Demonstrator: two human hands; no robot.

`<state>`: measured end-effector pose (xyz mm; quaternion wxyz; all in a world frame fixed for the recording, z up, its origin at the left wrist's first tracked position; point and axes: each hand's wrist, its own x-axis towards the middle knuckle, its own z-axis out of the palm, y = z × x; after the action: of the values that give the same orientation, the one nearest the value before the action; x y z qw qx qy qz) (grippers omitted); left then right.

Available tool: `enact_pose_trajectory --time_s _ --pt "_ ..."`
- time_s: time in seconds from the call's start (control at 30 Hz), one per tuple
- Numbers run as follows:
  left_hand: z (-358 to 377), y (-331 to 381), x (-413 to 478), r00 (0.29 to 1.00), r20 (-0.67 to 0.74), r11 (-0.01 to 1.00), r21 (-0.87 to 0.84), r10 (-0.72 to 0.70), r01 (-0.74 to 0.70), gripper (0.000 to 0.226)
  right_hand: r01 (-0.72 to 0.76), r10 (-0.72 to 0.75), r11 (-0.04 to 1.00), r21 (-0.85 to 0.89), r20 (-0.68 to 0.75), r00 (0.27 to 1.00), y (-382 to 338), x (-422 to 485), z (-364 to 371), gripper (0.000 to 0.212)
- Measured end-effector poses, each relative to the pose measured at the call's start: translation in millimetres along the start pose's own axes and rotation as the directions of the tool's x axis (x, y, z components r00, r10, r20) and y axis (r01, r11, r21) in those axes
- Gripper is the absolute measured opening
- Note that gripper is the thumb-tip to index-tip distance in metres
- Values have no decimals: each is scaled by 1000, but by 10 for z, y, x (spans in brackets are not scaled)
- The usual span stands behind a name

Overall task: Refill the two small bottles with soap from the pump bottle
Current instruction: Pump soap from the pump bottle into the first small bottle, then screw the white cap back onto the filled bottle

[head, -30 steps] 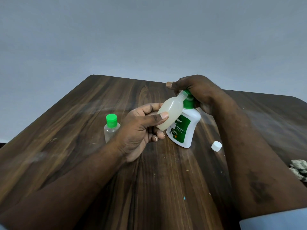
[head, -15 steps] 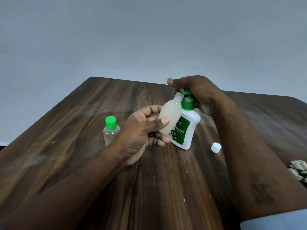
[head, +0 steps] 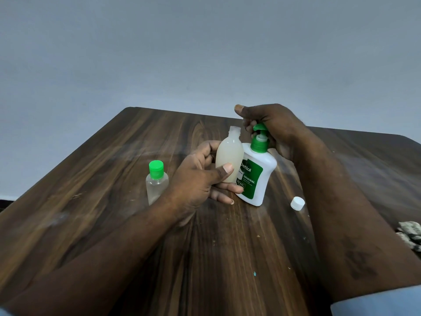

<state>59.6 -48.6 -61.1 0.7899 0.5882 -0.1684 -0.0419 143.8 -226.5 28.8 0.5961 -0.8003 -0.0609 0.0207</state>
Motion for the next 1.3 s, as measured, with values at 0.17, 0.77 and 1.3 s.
enact_pose_trajectory --time_s 0.17,0.77,1.3 --pt "-28 -57 21 999 -50 994 105 9 -4 34 121 -132 988 -93 -125 983 -26 -23 11 43" --pt "11 -107 19 989 -44 935 334 142 -120 31 201 -256 965 -167 -442 860 396 -735 -216 65" --pt "-30 -138 -9 988 54 682 718 141 -137 37 -6 -264 790 -613 -350 899 945 -1331 -278 26"
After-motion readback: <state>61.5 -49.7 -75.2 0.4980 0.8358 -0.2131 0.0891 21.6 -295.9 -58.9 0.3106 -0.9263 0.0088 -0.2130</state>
